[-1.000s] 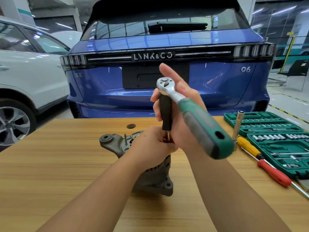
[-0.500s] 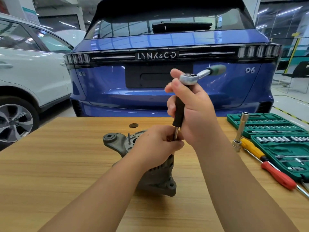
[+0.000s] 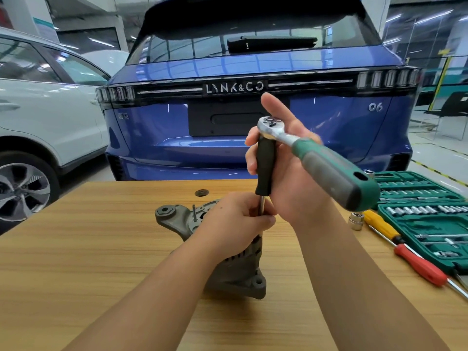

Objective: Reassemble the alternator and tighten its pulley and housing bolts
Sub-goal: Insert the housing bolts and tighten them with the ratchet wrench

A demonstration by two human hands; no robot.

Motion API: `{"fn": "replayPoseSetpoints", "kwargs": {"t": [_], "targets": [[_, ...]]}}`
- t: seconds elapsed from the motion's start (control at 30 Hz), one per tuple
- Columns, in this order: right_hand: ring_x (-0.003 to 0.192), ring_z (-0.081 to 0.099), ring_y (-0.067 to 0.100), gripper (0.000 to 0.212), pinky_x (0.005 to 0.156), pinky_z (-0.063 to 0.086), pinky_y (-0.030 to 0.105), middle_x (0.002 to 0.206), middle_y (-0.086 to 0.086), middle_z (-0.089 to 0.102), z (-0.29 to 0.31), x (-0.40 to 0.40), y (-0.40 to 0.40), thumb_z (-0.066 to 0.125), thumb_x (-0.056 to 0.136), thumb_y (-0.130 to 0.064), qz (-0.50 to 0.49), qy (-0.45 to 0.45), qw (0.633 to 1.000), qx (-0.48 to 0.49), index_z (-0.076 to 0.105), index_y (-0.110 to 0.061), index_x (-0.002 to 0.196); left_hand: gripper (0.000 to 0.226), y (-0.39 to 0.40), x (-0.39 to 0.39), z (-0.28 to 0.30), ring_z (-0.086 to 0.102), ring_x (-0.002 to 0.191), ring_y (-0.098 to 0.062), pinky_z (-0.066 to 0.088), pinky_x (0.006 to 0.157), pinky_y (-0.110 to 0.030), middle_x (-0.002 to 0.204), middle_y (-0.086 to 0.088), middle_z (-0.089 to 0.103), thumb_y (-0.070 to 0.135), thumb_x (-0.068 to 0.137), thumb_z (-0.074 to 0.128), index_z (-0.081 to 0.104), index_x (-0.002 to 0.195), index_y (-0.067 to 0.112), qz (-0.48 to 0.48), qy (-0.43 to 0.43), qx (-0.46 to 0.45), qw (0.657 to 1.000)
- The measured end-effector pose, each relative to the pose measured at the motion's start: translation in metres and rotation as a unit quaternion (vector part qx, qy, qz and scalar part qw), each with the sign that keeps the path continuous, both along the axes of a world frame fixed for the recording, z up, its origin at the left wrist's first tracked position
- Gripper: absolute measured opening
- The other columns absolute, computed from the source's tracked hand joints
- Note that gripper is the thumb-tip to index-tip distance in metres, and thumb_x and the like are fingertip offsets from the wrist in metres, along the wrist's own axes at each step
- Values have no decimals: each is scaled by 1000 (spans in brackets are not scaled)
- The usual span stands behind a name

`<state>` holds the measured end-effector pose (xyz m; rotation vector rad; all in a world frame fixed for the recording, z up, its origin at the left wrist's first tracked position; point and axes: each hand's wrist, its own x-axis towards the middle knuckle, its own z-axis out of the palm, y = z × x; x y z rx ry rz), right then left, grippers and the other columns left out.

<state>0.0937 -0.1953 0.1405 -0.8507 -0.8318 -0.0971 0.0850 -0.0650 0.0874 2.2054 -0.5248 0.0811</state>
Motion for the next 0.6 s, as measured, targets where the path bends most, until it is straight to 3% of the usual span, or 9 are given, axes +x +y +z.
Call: {"fn": "replayPoseSetpoints", "kwargs": {"t": [0.07, 0.13, 0.2, 0.27, 0.33, 0.4, 0.5, 0.6], "targets": [[67, 59, 14, 50, 63, 52, 26, 92, 3, 62, 2, -5, 3, 62, 89, -41, -60, 36, 998, -9, 54, -28, 136, 24, -1, -1, 1, 64, 73, 9, 55, 62, -21, 78, 28, 69, 35, 96, 70, 68, 82, 55, 3, 5, 0, 1000], [61, 52, 10, 54, 58, 48, 23, 78, -6, 60, 4, -11, 8, 69, 87, -40, -167, 53, 984, -37, 51, -18, 133, 19, -3, 0, 0, 67, 76, 1, 60, 71, -32, 82, 21, 72, 35, 96, 69, 69, 85, 50, 3, 6, 12, 1000], [54, 39, 11, 37, 49, 37, 23, 64, -5, 48, 5, -12, 10, 71, 89, -33, -251, 71, 964, -46, 58, -7, 111, 19, -4, 0, 1, 70, 78, -9, 63, 78, -41, 85, 14, 74, 34, 98, 68, 69, 85, 48, -2, 8, 30, 1000], [54, 39, 11, 22, 50, 37, 24, 63, -2, 48, 8, -13, 8, 69, 93, -27, -247, 91, 962, -74, 59, -8, 95, 20, -3, 2, 1, 69, 78, -5, 61, 73, -36, 85, 18, 73, 33, 97, 69, 68, 84, 48, -2, 9, 30, 1000], [59, 49, 10, 15, 58, 45, 23, 73, 1, 62, 9, -16, 6, 67, 93, -24, -179, 81, 975, -100, 64, -11, 101, 17, -1, 3, 0, 66, 78, 4, 53, 70, -26, 84, 23, 72, 31, 97, 70, 69, 86, 44, 1, 13, 22, 1000], [62, 52, 11, 26, 61, 48, 25, 85, 9, 66, 8, -16, 6, 66, 91, -19, -152, 43, 984, -86, 63, -21, 117, 15, -2, 4, 1, 66, 73, 4, 50, 68, -23, 81, 21, 72, 30, 97, 70, 70, 87, 42, 4, 20, 20, 1000], [60, 50, 14, 38, 58, 49, 28, 88, 10, 62, 3, -14, 12, 60, 95, -12, -220, -42, 972, -74, 56, -29, 128, 19, -3, 3, 2, 67, 71, 0, 51, 64, -21, 80, 19, 72, 29, 97, 70, 69, 85, 43, 10, 18, 16, 1000], [63, 50, 17, 45, 60, 49, 33, 86, 7, 60, -1, -14, 15, 60, 96, -13, -266, -68, 957, -95, 51, -39, 131, 15, -3, 1, 4, 68, 73, -2, 54, 65, -22, 82, 17, 74, 28, 97, 70, 71, 90, 42, 10, 20, 7, 1000]]}}
